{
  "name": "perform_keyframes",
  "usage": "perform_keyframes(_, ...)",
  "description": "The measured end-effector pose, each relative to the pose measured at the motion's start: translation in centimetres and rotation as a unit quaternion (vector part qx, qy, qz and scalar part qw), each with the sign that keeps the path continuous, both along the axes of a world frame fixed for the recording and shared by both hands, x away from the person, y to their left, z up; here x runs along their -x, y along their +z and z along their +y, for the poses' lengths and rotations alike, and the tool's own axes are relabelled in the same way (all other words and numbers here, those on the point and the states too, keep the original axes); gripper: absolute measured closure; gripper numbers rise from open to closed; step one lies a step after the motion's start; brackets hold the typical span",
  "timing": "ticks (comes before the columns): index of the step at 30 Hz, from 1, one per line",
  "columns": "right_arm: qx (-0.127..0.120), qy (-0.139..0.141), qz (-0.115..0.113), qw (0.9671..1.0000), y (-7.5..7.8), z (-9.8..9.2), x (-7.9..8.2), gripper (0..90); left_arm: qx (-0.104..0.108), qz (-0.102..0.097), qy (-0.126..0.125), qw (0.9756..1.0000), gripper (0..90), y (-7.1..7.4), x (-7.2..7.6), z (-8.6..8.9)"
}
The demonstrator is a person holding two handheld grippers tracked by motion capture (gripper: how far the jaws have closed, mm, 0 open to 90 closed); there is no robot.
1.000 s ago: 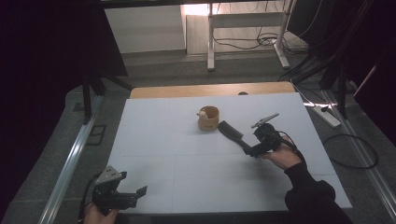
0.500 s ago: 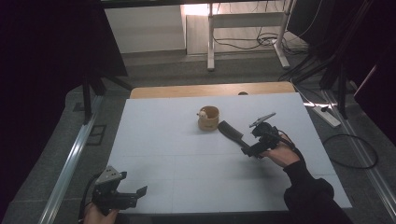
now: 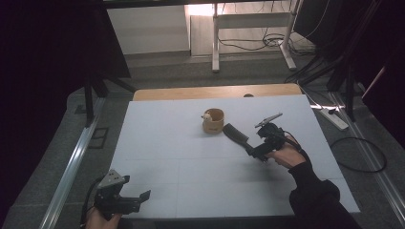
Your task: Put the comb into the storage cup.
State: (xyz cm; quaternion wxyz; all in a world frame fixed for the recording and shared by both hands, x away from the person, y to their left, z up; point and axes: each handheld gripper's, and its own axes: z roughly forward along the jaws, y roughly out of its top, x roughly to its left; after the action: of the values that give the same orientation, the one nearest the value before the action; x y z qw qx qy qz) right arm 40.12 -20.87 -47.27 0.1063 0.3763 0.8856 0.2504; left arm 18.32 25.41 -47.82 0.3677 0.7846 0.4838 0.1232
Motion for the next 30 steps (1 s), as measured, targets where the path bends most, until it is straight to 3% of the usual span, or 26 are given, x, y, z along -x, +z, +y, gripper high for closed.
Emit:
perform_keyframes(6,0.013,-0.001,0.017,0.9998,-0.7,0.2,-0.4,0.0,0.0,0.0,0.0,1.0,4.6,0.0,0.0,0.0)
perform_keyframes(17,0.048,0.009,0.026,0.9985,-2.2,0.8,-0.9,0.0,-0.001,0.001,-0.001,1.0,4.6,0.0,0.0,0.0)
perform_keyframes(30,0.065,0.016,0.034,0.9972,-4.1,1.2,-1.2,0.0,-0.001,0.001,-0.003,1.0,4.6,0.0,0.0,-0.1)
